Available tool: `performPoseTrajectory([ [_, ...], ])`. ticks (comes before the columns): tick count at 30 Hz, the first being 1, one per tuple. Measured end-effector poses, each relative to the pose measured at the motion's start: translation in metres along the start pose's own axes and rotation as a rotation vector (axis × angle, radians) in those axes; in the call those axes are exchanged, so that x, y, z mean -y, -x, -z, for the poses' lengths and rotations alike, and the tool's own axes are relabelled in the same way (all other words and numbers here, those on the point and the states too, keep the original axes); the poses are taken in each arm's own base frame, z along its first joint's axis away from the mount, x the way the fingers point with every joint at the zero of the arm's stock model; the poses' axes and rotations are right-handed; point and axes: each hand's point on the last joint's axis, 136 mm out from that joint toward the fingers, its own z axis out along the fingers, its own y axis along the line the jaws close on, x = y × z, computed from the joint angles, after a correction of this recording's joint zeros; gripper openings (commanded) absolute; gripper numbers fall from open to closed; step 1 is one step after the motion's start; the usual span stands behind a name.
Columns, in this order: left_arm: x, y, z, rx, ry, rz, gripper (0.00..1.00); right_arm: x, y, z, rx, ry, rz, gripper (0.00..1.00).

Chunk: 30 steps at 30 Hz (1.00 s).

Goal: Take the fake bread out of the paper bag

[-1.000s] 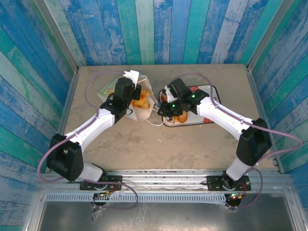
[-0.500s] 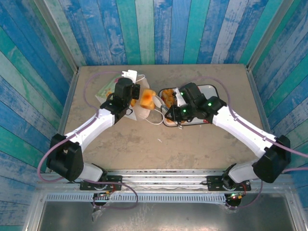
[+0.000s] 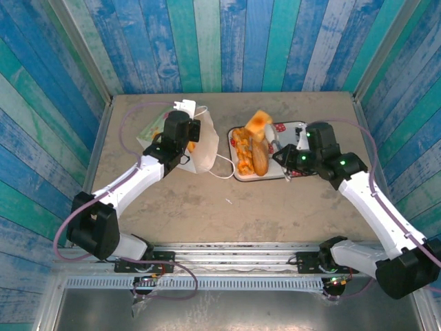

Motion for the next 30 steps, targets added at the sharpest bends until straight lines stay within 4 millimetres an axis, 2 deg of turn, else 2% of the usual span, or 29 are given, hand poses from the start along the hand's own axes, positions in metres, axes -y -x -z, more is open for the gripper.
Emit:
performPoseTrajectory([
  [5, 0.004, 0.001, 0.000, 0.003, -0.023, -0.006, 0.00, 0.037, 0.019, -0.009, 0.051, -0.044, -0.117, 0.04],
  [9, 0.006, 0.001, 0.000, 0.004, -0.033, -0.014, 0.00, 0.055, 0.036, -0.020, 0.074, -0.060, -0.165, 0.04],
  [15, 0.009, -0.002, 0.000, 0.001, -0.049, -0.022, 0.00, 0.081, 0.052, -0.045, 0.068, -0.080, -0.233, 0.04],
  [30, 0.011, -0.002, 0.000, 0.001, -0.063, -0.035, 0.00, 0.110, 0.046, -0.082, 0.072, -0.085, -0.344, 0.07],
])
